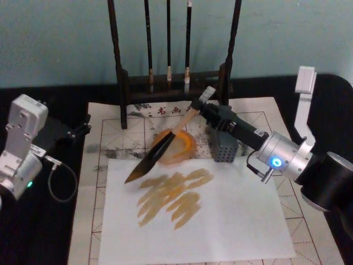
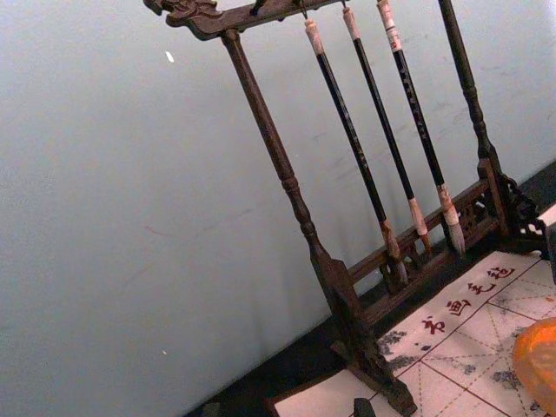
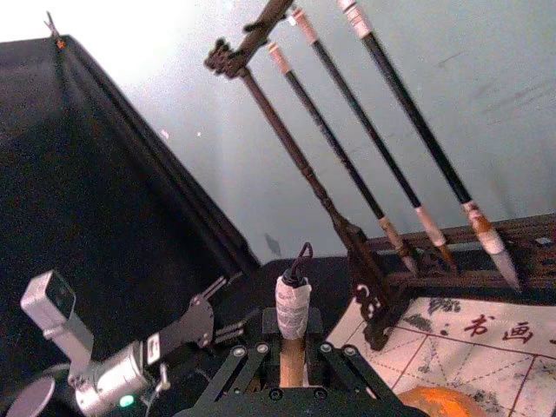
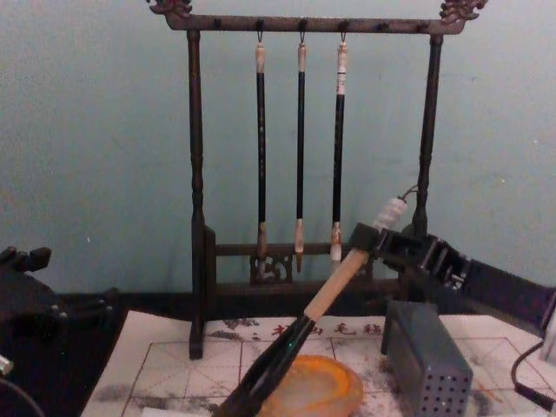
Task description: Pick up the brush from the inkstone, write on the paper, then place the brush back to its original position.
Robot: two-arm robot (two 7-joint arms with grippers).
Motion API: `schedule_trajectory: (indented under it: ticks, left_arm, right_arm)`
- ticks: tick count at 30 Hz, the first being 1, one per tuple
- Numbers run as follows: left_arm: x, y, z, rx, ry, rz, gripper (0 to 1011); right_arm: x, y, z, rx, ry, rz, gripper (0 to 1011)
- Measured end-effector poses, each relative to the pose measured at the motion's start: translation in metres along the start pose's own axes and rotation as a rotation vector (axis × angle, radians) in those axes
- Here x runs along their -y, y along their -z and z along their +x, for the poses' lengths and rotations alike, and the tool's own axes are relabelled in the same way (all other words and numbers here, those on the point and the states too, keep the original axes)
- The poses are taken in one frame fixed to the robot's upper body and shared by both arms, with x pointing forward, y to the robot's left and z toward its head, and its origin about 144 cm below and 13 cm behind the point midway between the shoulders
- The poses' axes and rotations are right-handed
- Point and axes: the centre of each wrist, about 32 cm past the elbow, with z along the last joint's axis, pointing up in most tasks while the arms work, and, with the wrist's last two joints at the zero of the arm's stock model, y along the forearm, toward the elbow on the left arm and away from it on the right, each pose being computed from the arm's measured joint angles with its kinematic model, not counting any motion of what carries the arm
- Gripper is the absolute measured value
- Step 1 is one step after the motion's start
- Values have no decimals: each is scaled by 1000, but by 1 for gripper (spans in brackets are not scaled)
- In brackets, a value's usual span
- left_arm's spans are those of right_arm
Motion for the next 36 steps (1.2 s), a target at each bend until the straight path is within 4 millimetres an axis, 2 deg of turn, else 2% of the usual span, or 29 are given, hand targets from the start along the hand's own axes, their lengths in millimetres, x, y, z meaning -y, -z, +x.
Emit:
schedule_trajectory:
  ticks: [14,36]
  left_arm:
    - [0,0,0,0,0,0,1001]
    - [0,0,0,0,0,0,1001]
  right_arm:
    - [-5,-2,-1,70,-40,-56,174]
    - [-11,4,-6,76,-80,-98,175]
